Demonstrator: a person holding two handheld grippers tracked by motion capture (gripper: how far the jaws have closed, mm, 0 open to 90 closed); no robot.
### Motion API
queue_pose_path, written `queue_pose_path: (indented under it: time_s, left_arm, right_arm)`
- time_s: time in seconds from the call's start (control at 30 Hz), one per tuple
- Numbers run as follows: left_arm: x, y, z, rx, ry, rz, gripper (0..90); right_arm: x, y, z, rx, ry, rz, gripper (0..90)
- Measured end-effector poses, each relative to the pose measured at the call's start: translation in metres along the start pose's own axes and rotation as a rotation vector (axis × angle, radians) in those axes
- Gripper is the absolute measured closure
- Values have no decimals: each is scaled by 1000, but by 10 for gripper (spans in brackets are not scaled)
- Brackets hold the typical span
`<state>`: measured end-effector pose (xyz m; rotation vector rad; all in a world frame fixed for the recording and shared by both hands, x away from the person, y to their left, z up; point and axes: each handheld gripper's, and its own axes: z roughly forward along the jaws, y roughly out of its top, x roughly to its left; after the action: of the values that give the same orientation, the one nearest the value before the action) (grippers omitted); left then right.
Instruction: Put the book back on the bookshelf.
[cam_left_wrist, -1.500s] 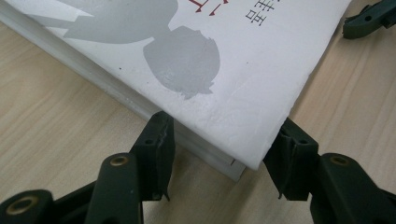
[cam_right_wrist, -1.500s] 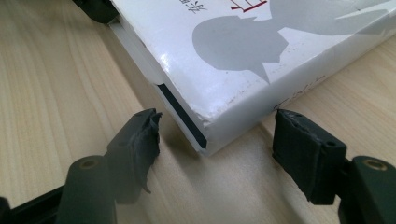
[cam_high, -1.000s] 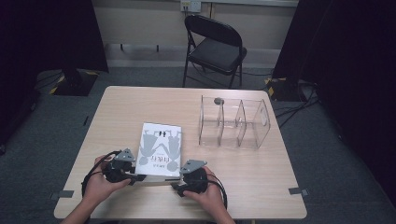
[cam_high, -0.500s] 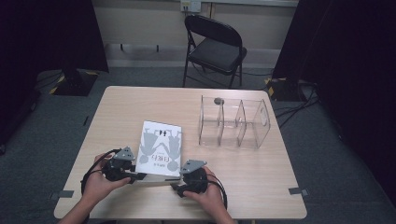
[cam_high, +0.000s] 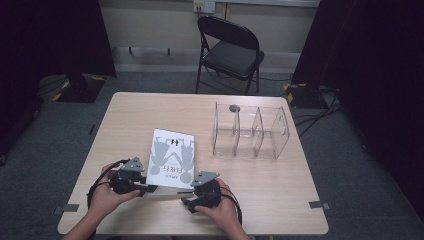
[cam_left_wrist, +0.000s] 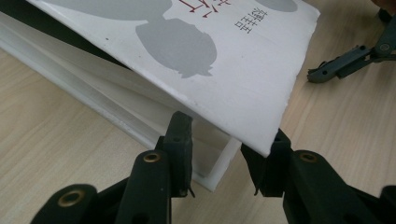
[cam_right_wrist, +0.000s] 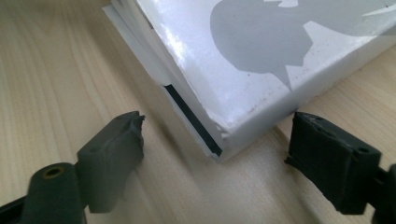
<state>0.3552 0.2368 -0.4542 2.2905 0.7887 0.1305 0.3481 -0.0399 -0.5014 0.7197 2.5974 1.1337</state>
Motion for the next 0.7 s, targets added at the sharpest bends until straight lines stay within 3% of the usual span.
queue_pose_path:
  time_s: [0.27,0.37,0.47,0.7]
  left_arm:
    - [0,0,1,0,-17,-8,642]
    - [0,1,1,-4,-13,-14,642]
    - [0,1,2,-9,-18,-18,642]
    - [0,3,0,-3,-19,-17,643]
  right_arm:
    - [-1,0,-1,8,-10,5,133]
    - [-1,2,-1,12,-20,-11,132]
    - [0,3,-5,25,-60,-62,132]
    - [1,8,-14,-10,-47,-40,132]
